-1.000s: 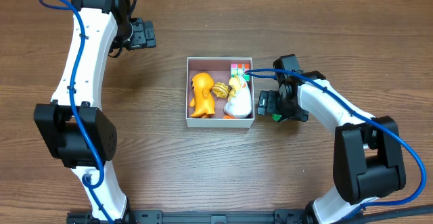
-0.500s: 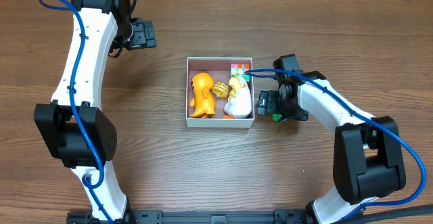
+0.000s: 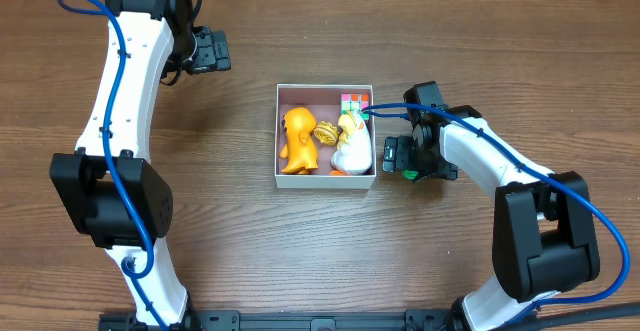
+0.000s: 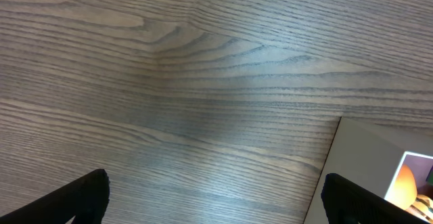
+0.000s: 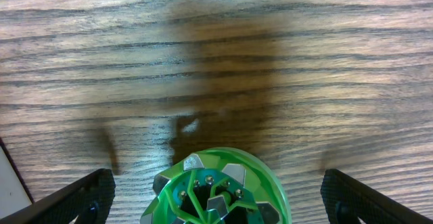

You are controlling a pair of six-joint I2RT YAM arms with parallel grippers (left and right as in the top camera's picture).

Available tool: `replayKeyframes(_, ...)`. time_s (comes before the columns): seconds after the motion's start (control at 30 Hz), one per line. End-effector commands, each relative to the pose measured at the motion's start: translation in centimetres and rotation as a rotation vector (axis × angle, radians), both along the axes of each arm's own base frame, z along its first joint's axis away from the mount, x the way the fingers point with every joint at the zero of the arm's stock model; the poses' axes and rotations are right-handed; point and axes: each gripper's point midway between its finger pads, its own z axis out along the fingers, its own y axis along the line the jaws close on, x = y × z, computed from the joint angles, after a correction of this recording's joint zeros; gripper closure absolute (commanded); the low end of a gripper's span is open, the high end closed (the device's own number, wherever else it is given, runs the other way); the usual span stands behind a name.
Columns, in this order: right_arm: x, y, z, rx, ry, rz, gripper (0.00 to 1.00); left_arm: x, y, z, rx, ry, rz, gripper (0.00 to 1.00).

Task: Pack container
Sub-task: 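Close the right gripper on the green round toy, then lift the green toy and carry it left over the box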

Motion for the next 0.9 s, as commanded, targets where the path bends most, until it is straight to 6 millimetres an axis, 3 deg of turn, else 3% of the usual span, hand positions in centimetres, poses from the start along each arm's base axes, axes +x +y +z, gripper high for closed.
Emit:
replayKeyframes(0.0, -0.3, -0.1, -0.2, -0.008, 0.007, 0.012, 0.00, 0.1, -0.2, 0.7, -0.014, -0.019, 0.018, 0.00)
replayKeyframes(0.1, -0.2, -0.1, -0.2, -0.007, 0.001, 0.012, 0.02, 0.1, -0.2, 0.7, -0.014, -0.019, 0.018, 0.00)
replayKeyframes(0.23, -0.1, 0.0, -0.2, -0.006, -0.003, 0.012, 0.18, 0.1, -0.2, 0.7, -0.014, -0.019, 0.018, 0.00)
replayKeyframes(0.73, 0.7, 0.1, 0.7, -0.004, -0.019, 0.012, 0.36, 0.1, -0.2, 0.7, -0.014, -0.019, 0.018, 0.00)
replayKeyframes(0.8, 1.1, 0.2, 1.1, -0.002, -0.027, 0.012, 0.45, 0.1, -0.2, 0.7, -0.014, -0.020, 0.018, 0.00)
replayKeyframes(0.87, 1.4, 0.3, 1.3, -0.001, -0.032, 0.011, 0.46, 0.1, -0.2, 0.7, -0.014, -0.019, 0.018, 0.00)
